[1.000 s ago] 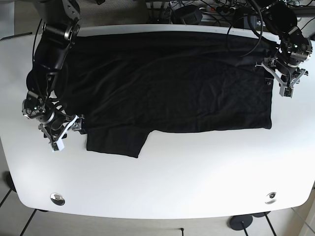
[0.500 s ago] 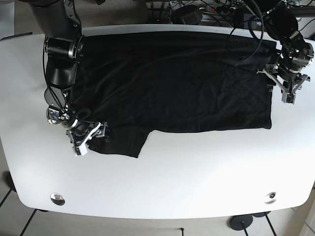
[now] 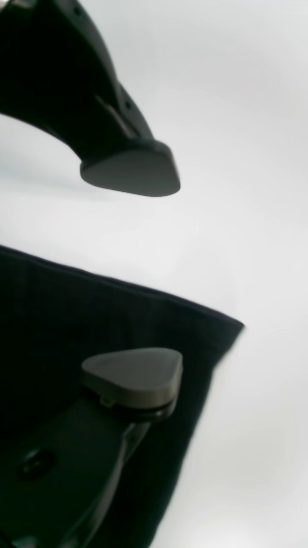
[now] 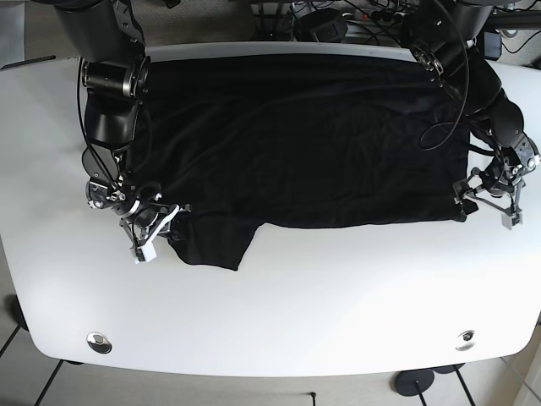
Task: Fold the T-shirt properly
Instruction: 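Fold the grasped edge over onto the held edge with both grippers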
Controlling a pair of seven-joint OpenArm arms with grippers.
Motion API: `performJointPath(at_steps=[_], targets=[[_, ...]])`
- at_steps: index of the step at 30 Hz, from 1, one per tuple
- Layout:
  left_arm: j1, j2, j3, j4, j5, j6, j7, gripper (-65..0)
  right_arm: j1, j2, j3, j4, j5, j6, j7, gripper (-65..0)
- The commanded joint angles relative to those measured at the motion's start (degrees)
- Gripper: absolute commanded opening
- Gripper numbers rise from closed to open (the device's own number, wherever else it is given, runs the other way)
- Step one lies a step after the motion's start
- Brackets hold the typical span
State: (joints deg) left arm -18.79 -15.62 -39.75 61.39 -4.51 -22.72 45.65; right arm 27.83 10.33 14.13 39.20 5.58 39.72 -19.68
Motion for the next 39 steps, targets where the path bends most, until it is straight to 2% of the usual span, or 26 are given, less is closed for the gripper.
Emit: performJointPath(at_steps=[1,4,7,9,11,13,14,15,16,17,21,25,28,33,39], targets=[[-1.04,-2.19,3.57,-2.53,-0.54,-0.27,-1.91,-12.9,1.40,0.53,-0.11,0.67,-0.27,0.28,-0.41,-62.8],[-1.04,-1.92,5.59,-3.32,-0.54,-1.68,-2.26,-12.9,1.22,0.53,0.16,0.67,-0.27,0.28,-0.41,-62.8],[-1.13,-0.52,5.86,-4.73,-0.45,-8.97,-2.26,-13.3,1.13,0.53,0.24,0.67,-0.27,0.28,-0.32,-62.8],[-1.83,-0.43,5.86,-6.66,-0.45,-9.94,-2.26,-15.1,1.13,0.44,0.24,0.67,-0.18,0.28,-0.23,-62.8],[-3.32,-0.43,5.86,-10.18,-0.45,-10.20,-2.35,-25.1,1.13,0.44,0.24,0.67,0.00,0.28,-0.14,-62.8],[-4.38,-0.60,5.77,-13.52,-0.45,-10.20,-3.49,-37.9,1.13,0.44,0.24,0.67,1.67,0.28,-0.32,-62.8],[-4.64,-0.60,5.77,-15.36,-0.28,-10.20,-6.13,-48.5,1.13,0.53,-0.02,0.67,2.72,0.28,-0.41,-62.8],[-4.64,-0.60,5.77,-15.80,-0.01,-10.20,-7.80,-55.4,1.13,0.53,-0.02,0.67,2.99,0.28,-0.49,-62.8],[-4.64,-0.69,5.77,-15.98,-0.01,-10.20,-8.86,-61.2,1.13,0.53,-0.11,0.67,3.07,0.28,-0.49,-62.8],[-4.47,-0.69,5.77,-15.80,-0.01,-10.20,-8.86,-64.2,1.13,0.53,-0.11,0.76,3.16,0.28,-0.49,-62.9],[-4.03,-0.43,5.42,-8.24,-0.45,-10.38,-8.77,-65.0,0.34,0.53,0.16,5.24,3.25,0.28,-1.28,-62.9],[-1.04,0.98,5.42,4.42,-0.54,-10.38,-4.81,-65.0,-0.63,0.79,0.24,15.52,2.99,0.28,-7.35,-62.9],[0.72,2.21,5.33,12.68,-0.63,-10.64,-0.86,-65.0,-0.80,1.06,0.24,24.32,2.90,0.28,-13.50,-62.9],[3.27,4.85,5.24,25.78,-0.45,-17.28,5.47,-65.0,-3.00,1.15,0.33,40.40,2.90,0.28,-24.14,-62.9],[8.90,6.69,2.43,34.66,-0.45,-17.28,7.49,-65.0,-10.21,2.11,2.79,60.89,3.25,0.28,-39.61,-62.9]])
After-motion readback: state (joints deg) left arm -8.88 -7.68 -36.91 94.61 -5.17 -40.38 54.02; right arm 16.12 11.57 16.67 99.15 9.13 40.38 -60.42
